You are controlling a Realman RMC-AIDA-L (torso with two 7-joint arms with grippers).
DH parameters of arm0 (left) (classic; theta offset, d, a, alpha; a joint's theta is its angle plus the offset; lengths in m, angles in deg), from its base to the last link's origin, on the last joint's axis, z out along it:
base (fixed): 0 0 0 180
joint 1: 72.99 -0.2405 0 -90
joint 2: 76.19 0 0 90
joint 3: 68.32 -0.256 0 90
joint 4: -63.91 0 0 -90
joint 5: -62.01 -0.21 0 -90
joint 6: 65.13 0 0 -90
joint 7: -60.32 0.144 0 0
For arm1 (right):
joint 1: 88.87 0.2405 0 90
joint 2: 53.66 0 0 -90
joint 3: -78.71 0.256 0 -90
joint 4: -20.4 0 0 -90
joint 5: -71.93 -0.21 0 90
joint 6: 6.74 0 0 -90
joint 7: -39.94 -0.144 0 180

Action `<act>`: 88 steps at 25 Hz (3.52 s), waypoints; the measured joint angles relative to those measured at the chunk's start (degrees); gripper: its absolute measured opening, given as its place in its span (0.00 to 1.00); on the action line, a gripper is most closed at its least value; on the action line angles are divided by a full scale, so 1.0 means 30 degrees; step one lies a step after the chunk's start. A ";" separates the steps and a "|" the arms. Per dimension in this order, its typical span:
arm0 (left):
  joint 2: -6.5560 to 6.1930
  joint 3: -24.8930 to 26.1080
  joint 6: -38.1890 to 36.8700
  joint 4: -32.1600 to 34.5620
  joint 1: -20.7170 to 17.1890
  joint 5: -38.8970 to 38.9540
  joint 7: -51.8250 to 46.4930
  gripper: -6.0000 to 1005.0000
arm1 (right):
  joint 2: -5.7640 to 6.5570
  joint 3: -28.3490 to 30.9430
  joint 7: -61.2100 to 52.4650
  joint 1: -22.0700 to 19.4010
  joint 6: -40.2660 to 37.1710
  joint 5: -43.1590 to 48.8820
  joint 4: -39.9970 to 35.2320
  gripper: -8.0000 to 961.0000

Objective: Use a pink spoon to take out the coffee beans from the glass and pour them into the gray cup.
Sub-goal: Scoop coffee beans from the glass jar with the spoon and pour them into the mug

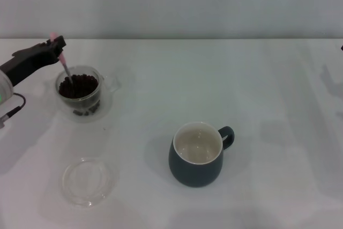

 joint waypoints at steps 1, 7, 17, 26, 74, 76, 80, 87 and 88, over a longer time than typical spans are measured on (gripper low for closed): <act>0.0000 0.0027 -0.0018 -0.0019 -0.0289 0.0590 -0.0345 0.14 | 0.0000 0.0001 0.0001 0.0020 0.0000 0.0001 -0.0037 0.91; 0.0000 0.0033 0.0309 -0.0025 -0.0949 0.2038 -0.0441 0.14 | 0.0042 -0.0003 0.0001 0.0068 0.0010 0.0000 -0.0094 0.91; -0.0077 0.0034 0.0271 -0.0069 -0.1580 0.3022 -0.4940 0.14 | 0.0059 -0.0003 -0.0029 -0.0013 0.0093 0.0000 -0.0095 0.91; -0.0090 0.0008 0.0424 -0.0051 -0.1811 0.3103 -0.6992 0.14 | 0.0008 -0.0003 -0.0147 -0.0146 0.0468 0.0010 -0.0095 0.91; -0.0100 0.0030 0.7225 -0.0811 -0.3985 0.6626 -0.8967 0.14 | -0.0029 -0.0375 -0.0180 -0.0484 0.1559 0.0235 -0.0018 0.91; -0.0056 -0.0017 0.7890 -0.1275 -0.3892 0.6626 -0.9080 0.14 | -0.0029 -0.0417 -0.0180 -0.0484 0.1632 0.0237 -0.0017 0.91; 0.0026 -0.0152 0.8805 -0.2200 -0.3491 0.6398 -0.9114 0.14 | -0.0029 -0.0628 -0.0181 -0.0484 0.1800 0.0255 -0.0016 0.91; 0.0113 -0.0782 0.9707 -0.3415 -0.2828 0.6155 -0.8923 0.14 | -0.0029 -0.0976 -0.0180 -0.0512 0.2111 0.0266 -0.0066 0.91; 0.0121 -0.1028 0.9707 -0.3447 -0.2748 0.6154 -0.8914 0.14 | -0.0030 -0.1035 -0.0180 -0.0515 0.2158 0.0266 -0.0065 0.91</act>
